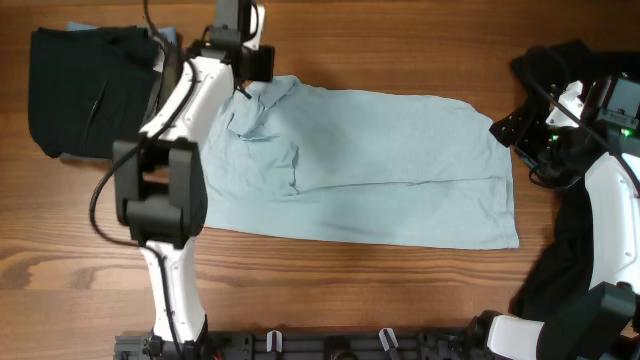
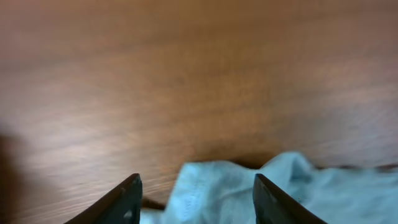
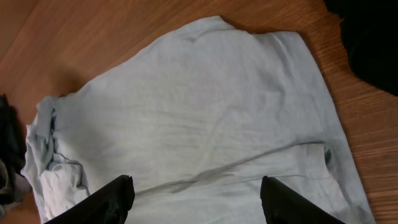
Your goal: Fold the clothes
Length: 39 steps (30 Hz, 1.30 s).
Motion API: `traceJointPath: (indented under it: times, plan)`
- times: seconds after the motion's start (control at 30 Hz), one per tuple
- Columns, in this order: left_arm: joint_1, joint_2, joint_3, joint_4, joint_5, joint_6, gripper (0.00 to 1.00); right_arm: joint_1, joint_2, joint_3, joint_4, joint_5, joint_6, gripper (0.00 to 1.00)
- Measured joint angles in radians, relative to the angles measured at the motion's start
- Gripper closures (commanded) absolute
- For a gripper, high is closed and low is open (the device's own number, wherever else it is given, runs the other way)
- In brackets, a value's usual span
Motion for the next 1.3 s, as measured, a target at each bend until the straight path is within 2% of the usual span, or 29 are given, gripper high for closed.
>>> traceJointPath:
  times: [0.1, 0.33, 0.43, 0.47, 0.5, 0.53, 1.0, 1.3]
  plan:
    - [0.000, 0.041, -0.002, 0.000, 0.024, 0.000, 0.44, 0.000, 0.000, 0.000, 0.000, 0.000, 0.000, 0.30]
    - [0.008, 0.069, -0.002, 0.021, 0.053, 0.000, 0.55, 0.000, 0.000, 0.000, -0.001, 0.000, 0.000, 0.30]
    - [0.013, 0.111, -0.001, 0.027, 0.077, -0.003, 0.69, 0.000, 0.000, 0.000, -0.008, 0.000, 0.000, 0.30]
    - [0.014, 0.111, 0.000, 0.029, 0.082, -0.004, 0.78, 0.000, 0.000, 0.000, -0.009, 0.000, 0.000, 0.30]
    - [0.014, 0.111, 0.000, 0.031, 0.087, -0.009, 0.92, 0.000, 0.000, 0.000, -0.011, 0.000, 0.000, 0.30]
    - [0.014, 0.114, 0.000, 0.035, 0.090, -0.008, 0.96, 0.000, 0.000, 0.000, -0.011, 0.000, 0.000, 0.30]
    - [0.014, 0.084, 0.000, 0.048, 0.165, -0.091, 0.96, 0.000, 0.000, 0.000, 0.011, 0.000, 0.000, 0.30]
    - [-0.010, -0.057, 0.003, -0.099, 0.261, -0.095, 0.96, 0.000, 0.000, 0.000, 0.059, 0.000, 0.000, 0.29]
